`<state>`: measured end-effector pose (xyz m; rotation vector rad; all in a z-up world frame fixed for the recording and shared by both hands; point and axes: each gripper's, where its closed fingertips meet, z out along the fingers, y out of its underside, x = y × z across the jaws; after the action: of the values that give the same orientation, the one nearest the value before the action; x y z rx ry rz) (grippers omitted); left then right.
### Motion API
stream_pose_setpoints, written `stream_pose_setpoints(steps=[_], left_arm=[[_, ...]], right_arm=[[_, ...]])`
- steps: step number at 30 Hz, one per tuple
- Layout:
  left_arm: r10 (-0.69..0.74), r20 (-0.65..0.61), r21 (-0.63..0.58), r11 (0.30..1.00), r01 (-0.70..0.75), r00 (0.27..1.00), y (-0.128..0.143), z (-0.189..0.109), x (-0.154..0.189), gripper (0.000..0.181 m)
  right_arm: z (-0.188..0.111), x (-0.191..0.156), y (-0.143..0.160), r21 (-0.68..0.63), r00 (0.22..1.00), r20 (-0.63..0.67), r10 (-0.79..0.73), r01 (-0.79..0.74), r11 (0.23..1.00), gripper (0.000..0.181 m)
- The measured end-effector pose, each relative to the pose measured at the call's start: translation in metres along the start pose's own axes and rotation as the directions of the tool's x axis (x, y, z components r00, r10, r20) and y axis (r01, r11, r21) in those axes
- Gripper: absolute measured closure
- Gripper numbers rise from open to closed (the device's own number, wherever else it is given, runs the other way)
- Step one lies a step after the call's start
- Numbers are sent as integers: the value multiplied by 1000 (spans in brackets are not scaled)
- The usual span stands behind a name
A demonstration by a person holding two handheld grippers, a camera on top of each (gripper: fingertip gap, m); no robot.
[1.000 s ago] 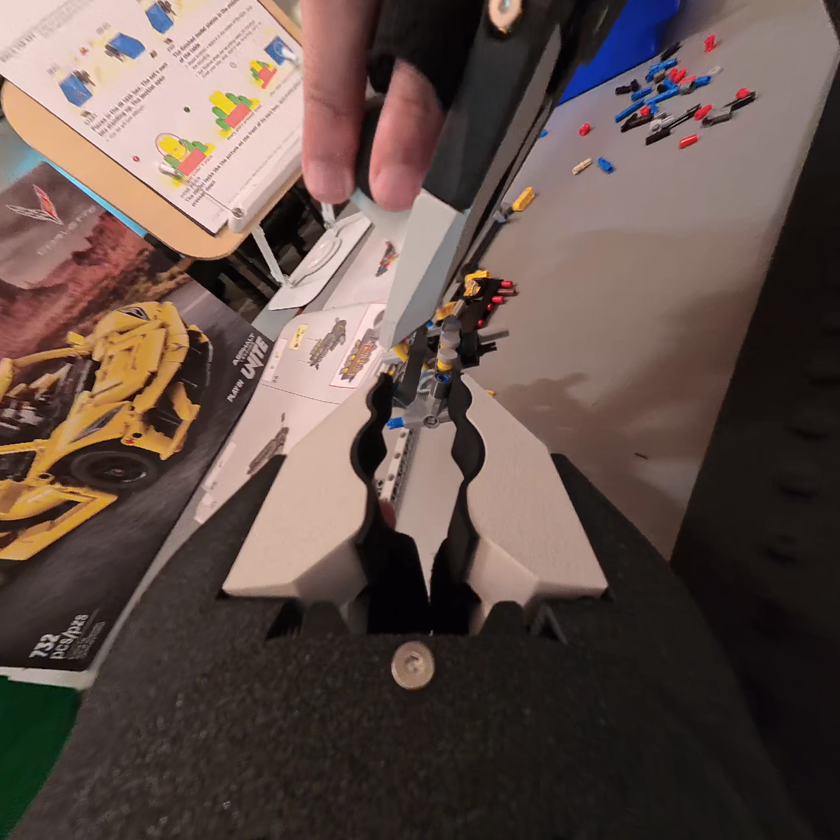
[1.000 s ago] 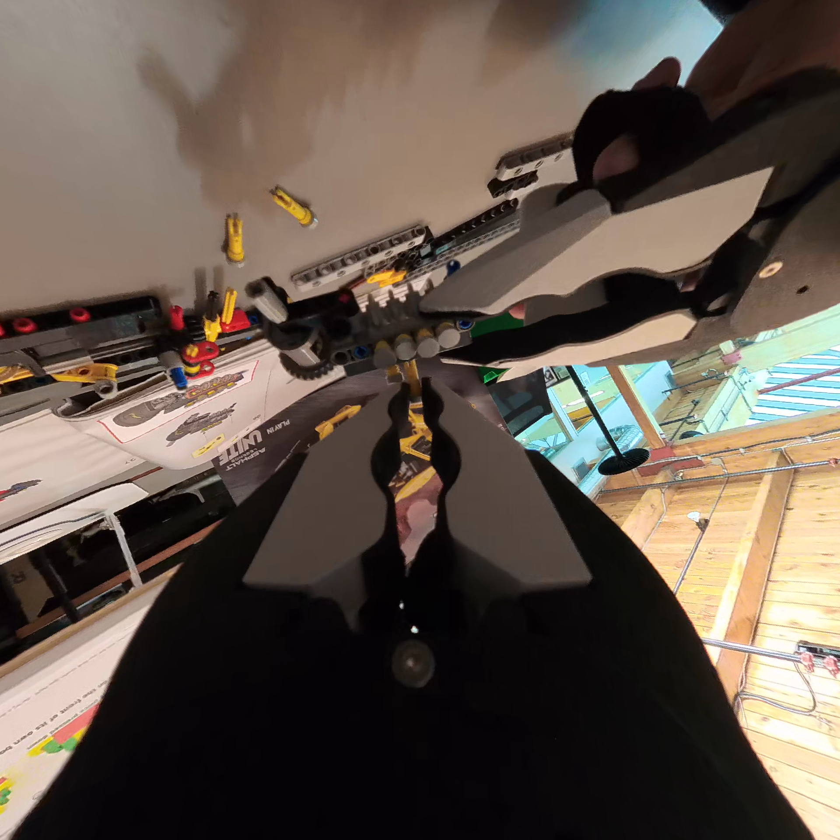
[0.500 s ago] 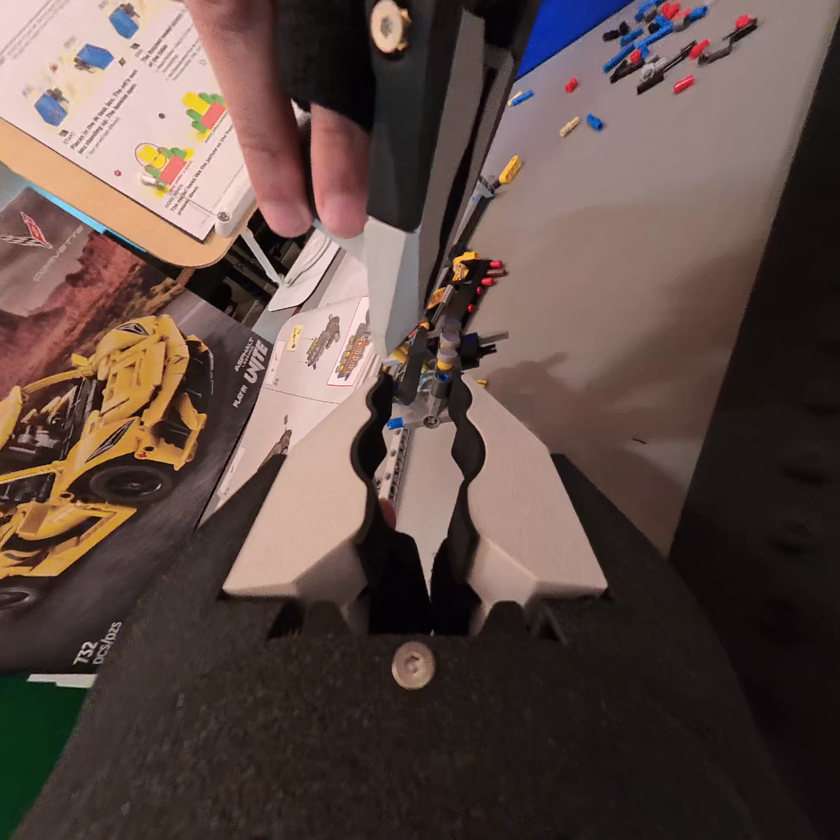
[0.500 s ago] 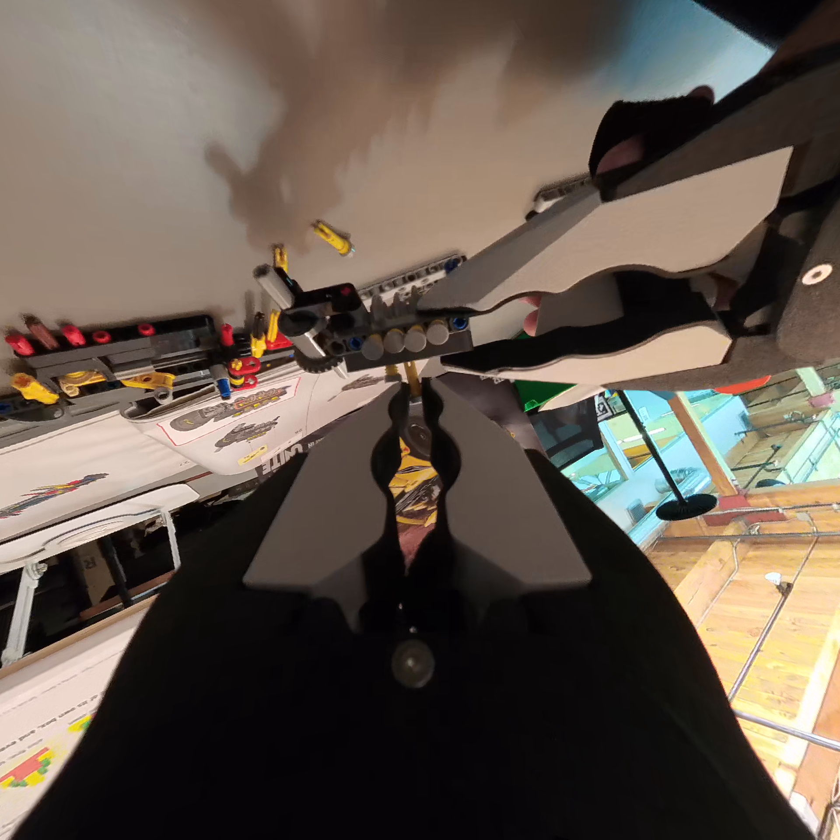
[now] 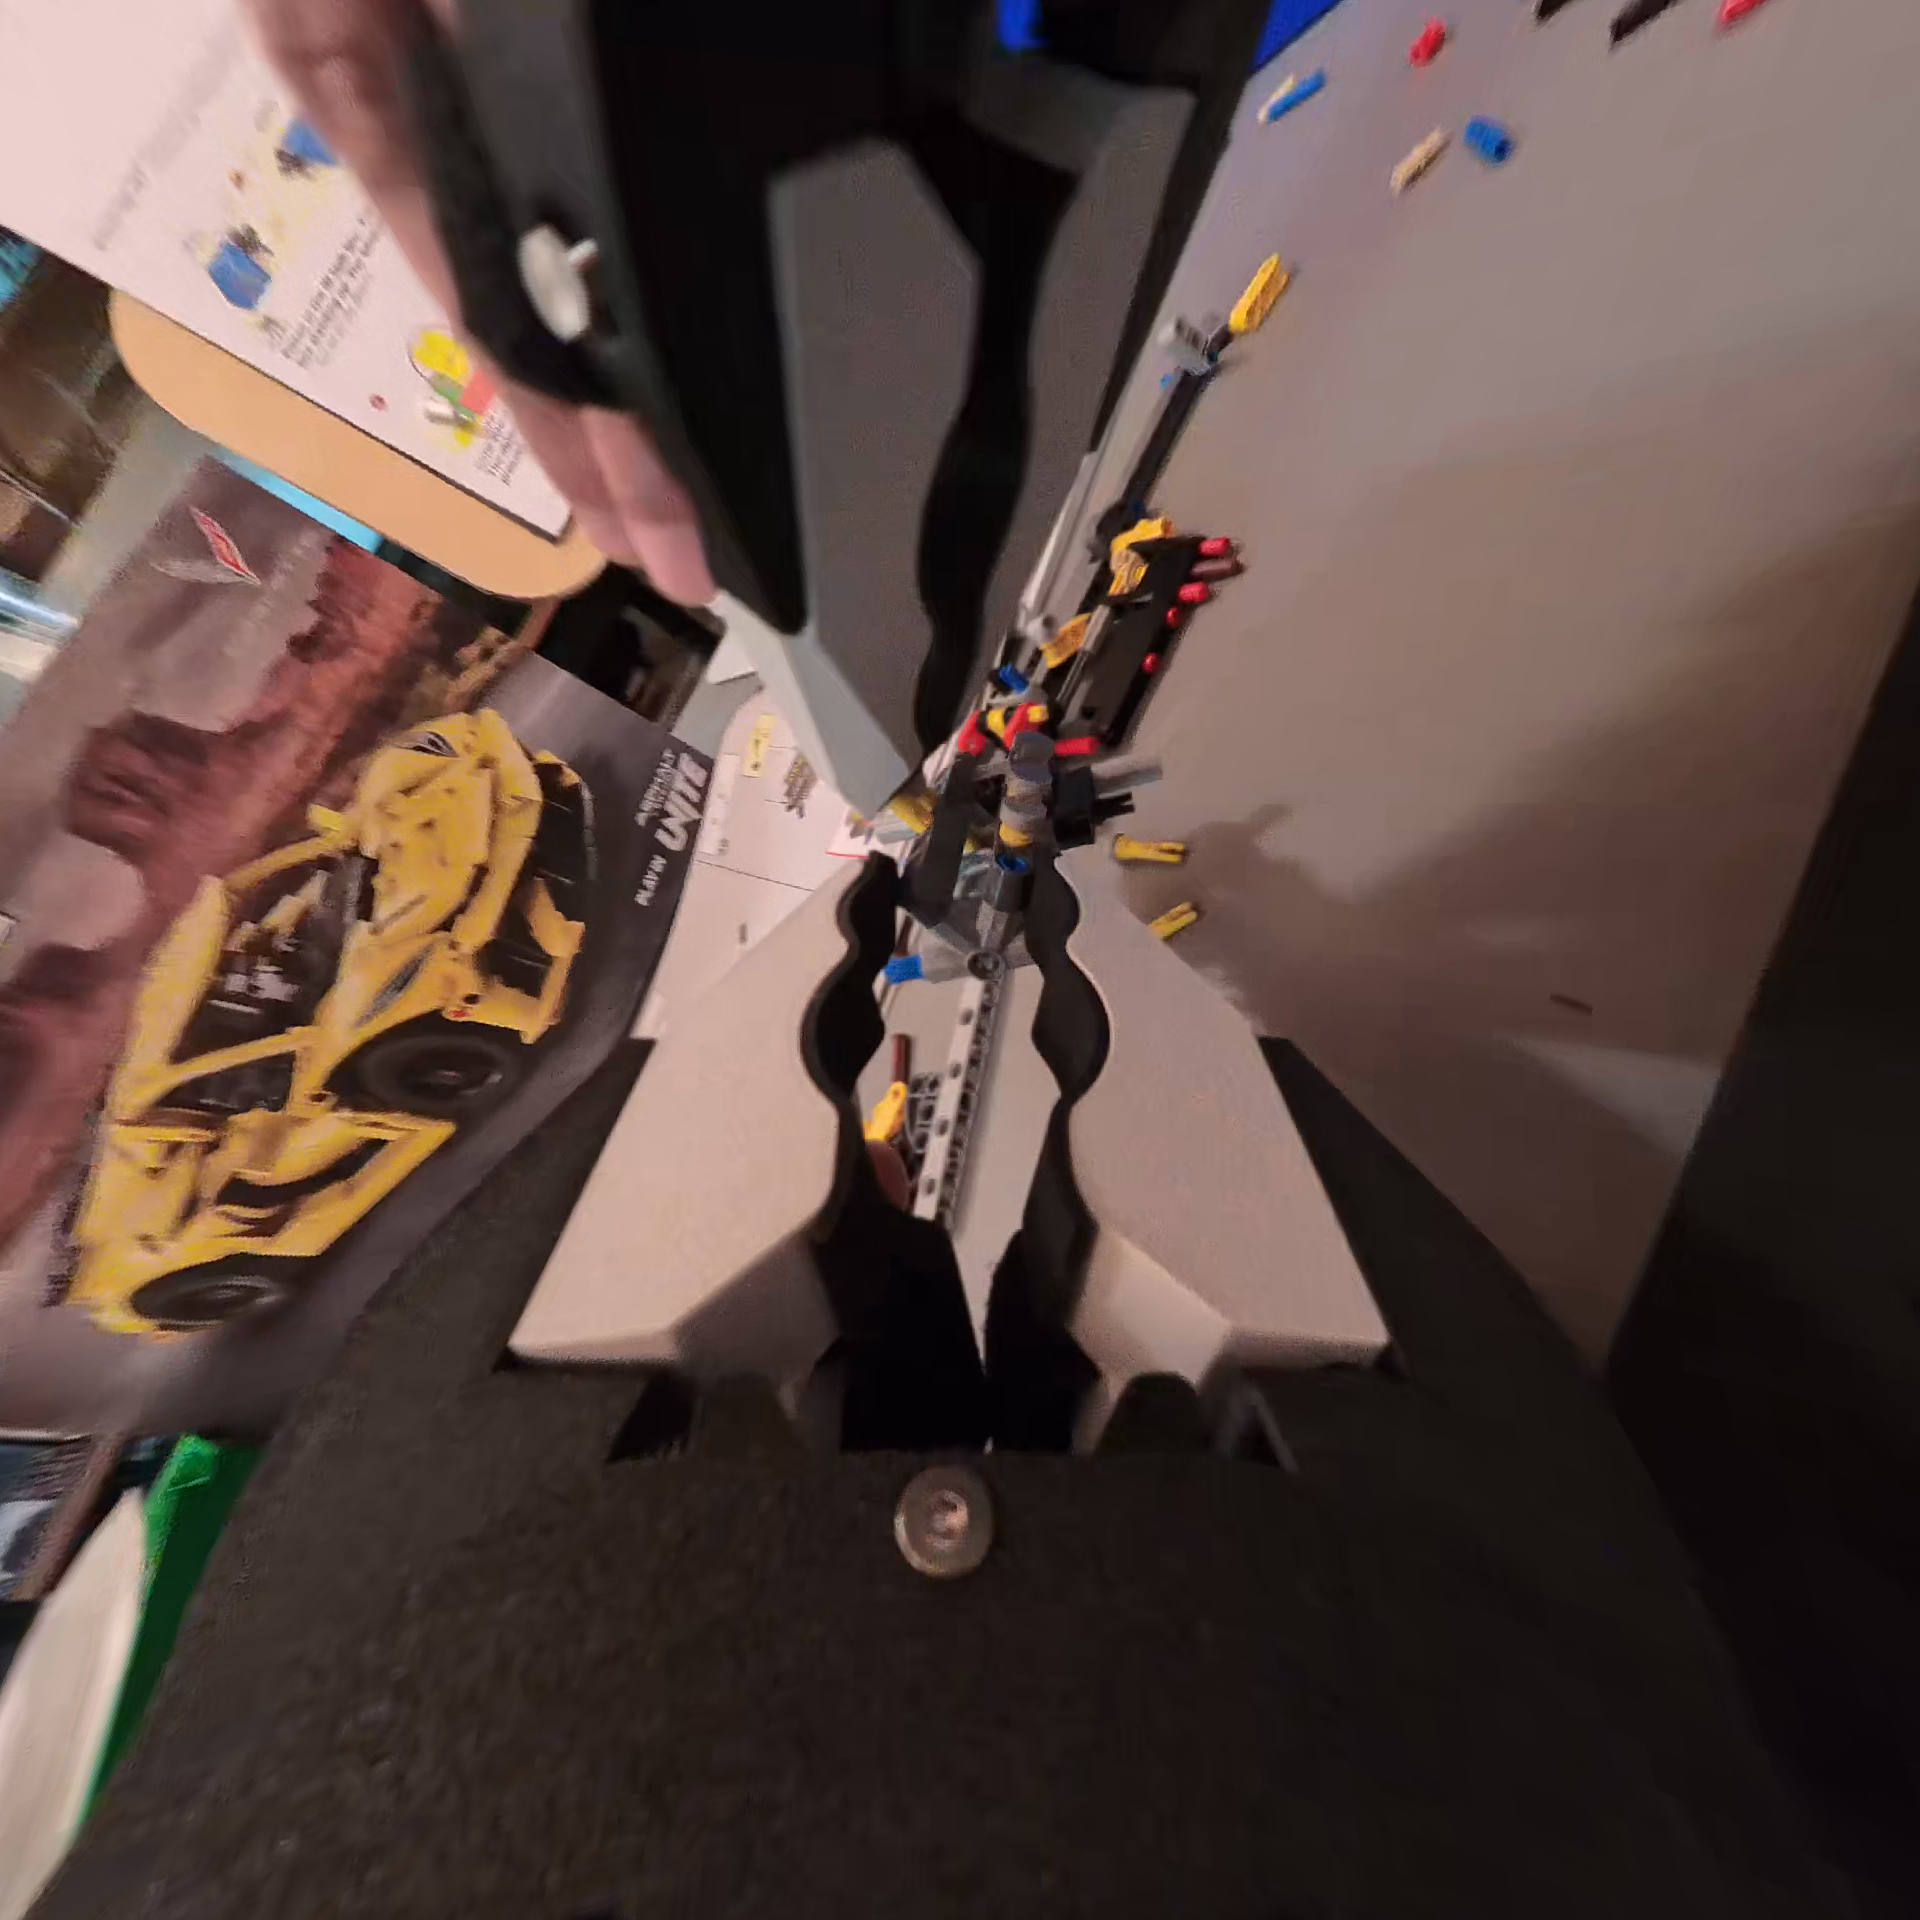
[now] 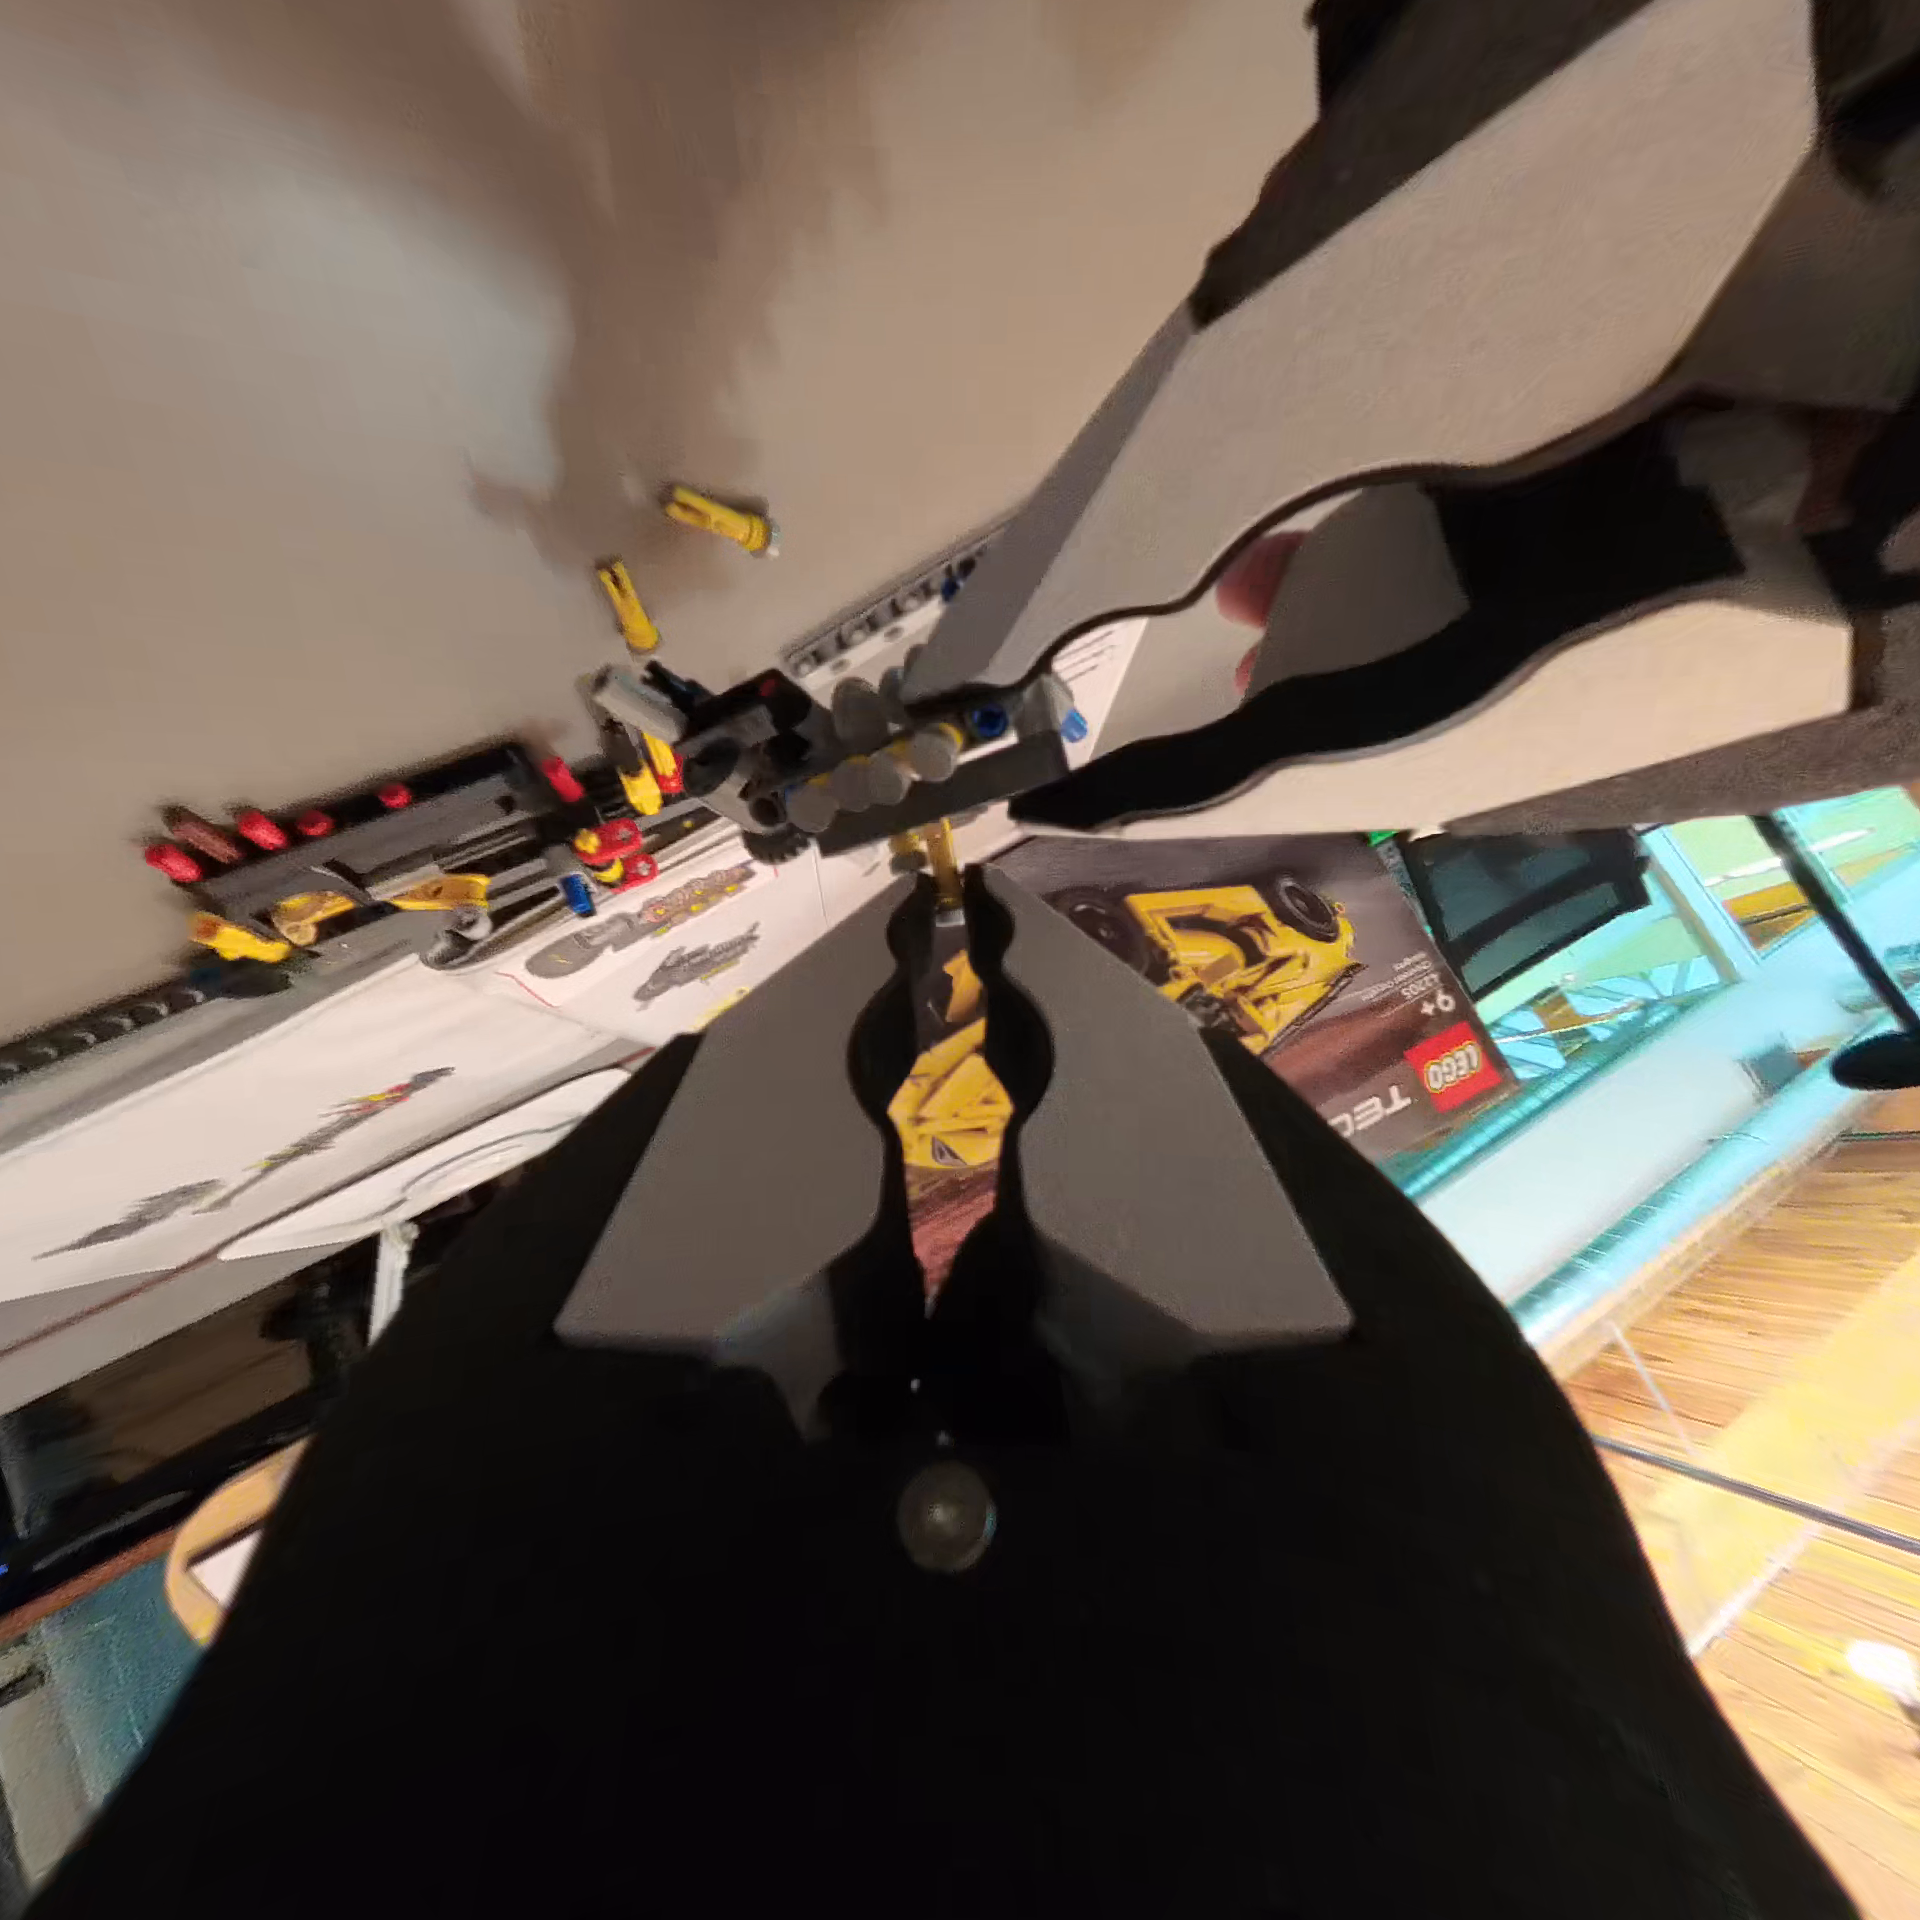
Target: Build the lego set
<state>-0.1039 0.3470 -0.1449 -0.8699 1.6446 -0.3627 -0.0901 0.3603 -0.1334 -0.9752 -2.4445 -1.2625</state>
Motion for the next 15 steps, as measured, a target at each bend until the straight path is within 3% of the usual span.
stream_pose_setpoints(steps=[6, 15], left_arm=[[-112, -12, 5, 994, 112, 994, 1, -2, -8, 158], [-176, -64, 34, 983, 178, 982, -1, -3, -6, 157]], right_arm=[[2, 7, 6, -101, 999, -37, 12, -16, 995, 176], [1, -5, 5, -40, 997, -18, 80, -81, 996, 171]])
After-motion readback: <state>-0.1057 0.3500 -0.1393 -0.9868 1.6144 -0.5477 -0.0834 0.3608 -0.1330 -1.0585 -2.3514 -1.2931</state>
